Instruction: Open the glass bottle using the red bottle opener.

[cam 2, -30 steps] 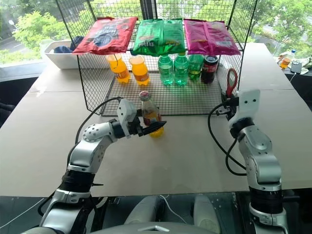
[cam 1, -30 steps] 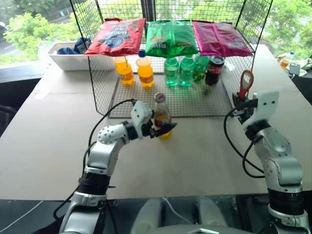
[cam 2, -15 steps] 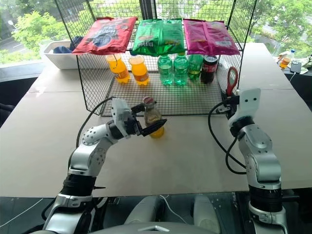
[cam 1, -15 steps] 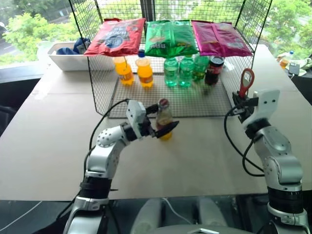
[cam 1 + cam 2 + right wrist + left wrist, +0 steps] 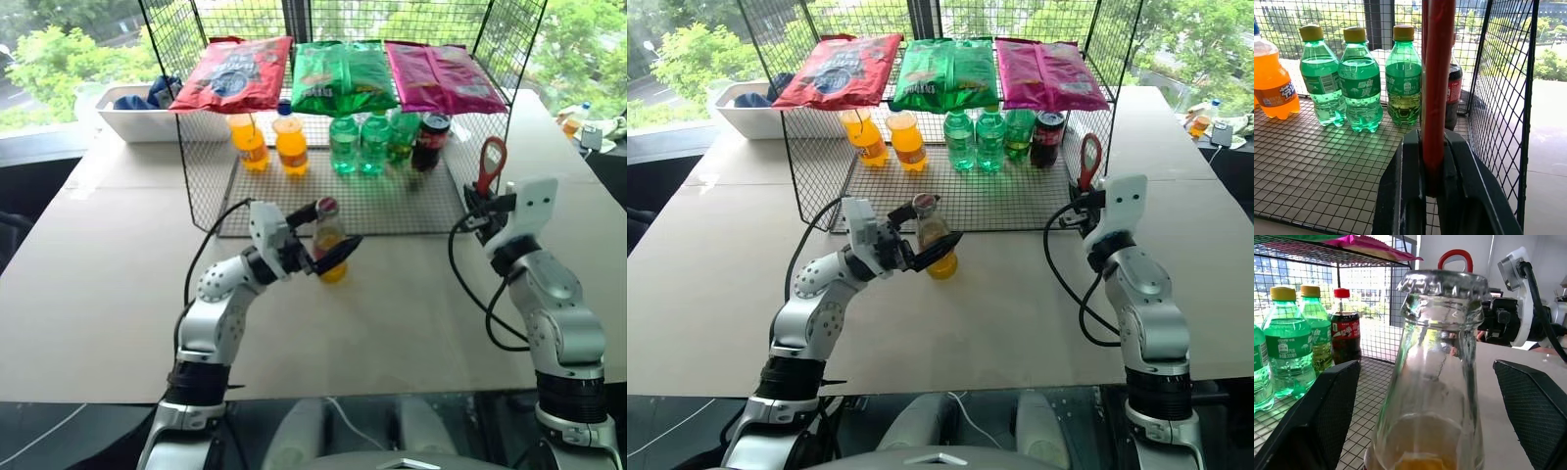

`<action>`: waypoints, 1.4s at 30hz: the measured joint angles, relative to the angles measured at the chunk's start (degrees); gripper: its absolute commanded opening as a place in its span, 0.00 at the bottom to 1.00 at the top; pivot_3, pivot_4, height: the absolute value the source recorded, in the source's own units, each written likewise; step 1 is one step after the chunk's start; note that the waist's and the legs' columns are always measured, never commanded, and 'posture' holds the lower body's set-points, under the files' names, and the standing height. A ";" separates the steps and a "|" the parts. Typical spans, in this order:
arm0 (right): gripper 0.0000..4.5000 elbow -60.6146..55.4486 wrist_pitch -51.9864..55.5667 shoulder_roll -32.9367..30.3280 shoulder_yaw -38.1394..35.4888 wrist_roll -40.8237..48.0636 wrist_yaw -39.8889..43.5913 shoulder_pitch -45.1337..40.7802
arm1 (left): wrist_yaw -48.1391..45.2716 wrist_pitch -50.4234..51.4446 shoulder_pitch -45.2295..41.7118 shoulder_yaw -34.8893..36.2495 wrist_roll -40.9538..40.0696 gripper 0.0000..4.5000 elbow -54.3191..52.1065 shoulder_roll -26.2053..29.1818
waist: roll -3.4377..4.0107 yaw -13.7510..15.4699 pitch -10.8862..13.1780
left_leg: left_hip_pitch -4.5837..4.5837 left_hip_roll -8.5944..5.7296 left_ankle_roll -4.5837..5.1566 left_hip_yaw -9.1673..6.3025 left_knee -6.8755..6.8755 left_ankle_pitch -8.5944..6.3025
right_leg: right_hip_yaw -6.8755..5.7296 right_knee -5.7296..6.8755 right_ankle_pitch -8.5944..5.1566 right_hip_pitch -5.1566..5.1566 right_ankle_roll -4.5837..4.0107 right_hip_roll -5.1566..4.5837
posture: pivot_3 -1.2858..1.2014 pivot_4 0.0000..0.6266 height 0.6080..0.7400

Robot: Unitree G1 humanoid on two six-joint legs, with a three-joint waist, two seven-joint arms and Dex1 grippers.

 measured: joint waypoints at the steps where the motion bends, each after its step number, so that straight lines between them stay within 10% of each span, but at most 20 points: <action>1: 0.00 0.02 -0.01 0.01 0.00 -0.01 0.02 0.00 | 0.08 -0.15 0.00 0.00 -0.15 0.99 -0.26 -0.12 | 0.00 -0.01 0.00 | 0.01 0.00 0.00 0.00 0.00 0.00 | 0.01 0.00 0.00 0.00 0.00 0.00 | 0.52 0.24 1.00; 17: 0.00 0.87 -0.72 0.84 0.79 -0.37 0.41 -0.45 | 0.01 -2.20 1.23 -0.02 0.74 0.99 0.30 0.69 | 0.00 -0.02 0.00 | 0.01 0.00 0.00 0.01 -0.01 0.00 | 0.00 0.00 0.00 0.00 0.00 0.01 | 0.52 0.24 1.00; 20: 0.00 0.89 -0.73 0.91 0.96 -0.44 0.61 -0.45 | -0.01 -2.31 1.23 -0.02 0.72 0.83 0.32 0.68 | 0.00 -0.02 0.00 | 0.01 0.00 0.00 0.01 -0.01 0.00 | 0.00 0.00 0.00 0.00 0.00 0.01 | 0.52 0.24 1.00; 30: 0.00 0.91 -0.74 0.93 0.96 -0.57 0.72 -0.45 | 0.16 -2.56 1.23 -0.10 1.23 0.83 1.33 0.66 | 0.00 -0.01 0.00 | 0.01 0.00 0.00 0.00 -0.01 0.00 | 0.00 -0.01 0.00 0.00 0.00 0.01 | 0.52 0.24 1.00; 32: 0.00 0.91 -0.74 0.93 0.96 -0.56 0.74 -0.45 | 0.03 -2.56 1.23 -0.11 1.19 0.66 1.33 0.65 | 0.00 -0.02 0.00 | 0.01 0.00 0.00 0.00 -0.01 0.00 | 0.00 -0.01 0.00 0.00 0.00 0.01 | 0.52 0.24 1.00; 42: 0.00 0.93 -0.75 0.94 0.99 -0.60 0.89 -0.46 | 0.17 -2.53 1.56 -0.10 1.22 0.66 1.34 0.67 | 0.00 -0.01 0.00 | 0.00 0.00 0.00 0.00 -0.01 0.00 | 0.00 -0.03 0.00 0.00 0.00 0.01 | 0.52 0.24 1.00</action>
